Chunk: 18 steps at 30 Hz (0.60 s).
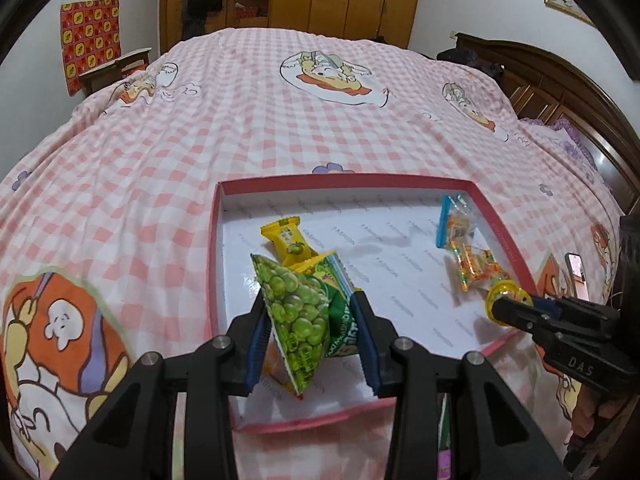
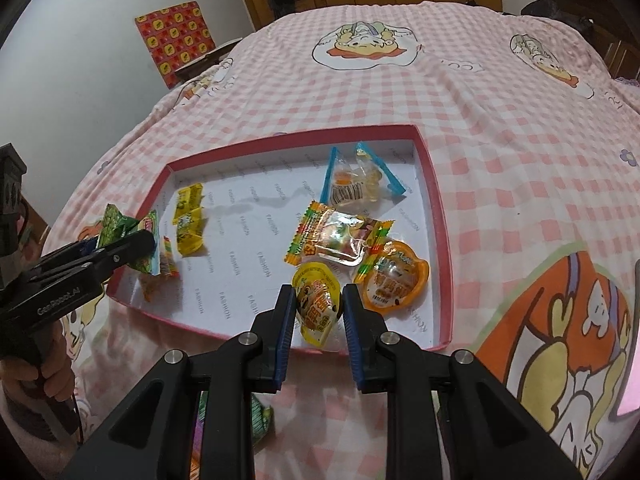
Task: Organize snacks
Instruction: 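Place the pea bag in the tray with the left tool while the right tool places the jelly cup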
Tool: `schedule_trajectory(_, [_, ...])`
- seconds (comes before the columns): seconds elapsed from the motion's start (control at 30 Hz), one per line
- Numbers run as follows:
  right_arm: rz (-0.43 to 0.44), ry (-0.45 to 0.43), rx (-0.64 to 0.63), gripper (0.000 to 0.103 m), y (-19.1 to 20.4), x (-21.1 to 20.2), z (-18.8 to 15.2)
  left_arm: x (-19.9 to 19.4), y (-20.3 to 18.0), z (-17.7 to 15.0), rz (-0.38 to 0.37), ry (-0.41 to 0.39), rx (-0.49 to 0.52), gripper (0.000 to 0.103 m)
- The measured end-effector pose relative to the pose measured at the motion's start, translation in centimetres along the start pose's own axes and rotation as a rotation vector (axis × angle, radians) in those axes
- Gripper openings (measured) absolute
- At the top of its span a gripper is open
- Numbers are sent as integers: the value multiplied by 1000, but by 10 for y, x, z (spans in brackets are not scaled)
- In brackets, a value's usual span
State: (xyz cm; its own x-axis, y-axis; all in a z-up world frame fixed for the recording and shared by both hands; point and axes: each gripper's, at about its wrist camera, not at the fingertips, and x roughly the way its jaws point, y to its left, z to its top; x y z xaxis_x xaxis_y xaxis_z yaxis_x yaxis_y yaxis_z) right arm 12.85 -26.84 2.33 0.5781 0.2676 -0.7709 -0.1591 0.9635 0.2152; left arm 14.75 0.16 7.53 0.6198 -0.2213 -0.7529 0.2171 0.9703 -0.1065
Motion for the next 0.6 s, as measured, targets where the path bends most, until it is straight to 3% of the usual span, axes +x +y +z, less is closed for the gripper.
schedule_trajectory(0.27, [25,37,32,25,-11,14,-4,17,5,-3,-26,35,-19,39])
schedule_trajectory(0.6, [0,80,-20,25,-2,12,-16,31,4,-8,1,67,-20,38])
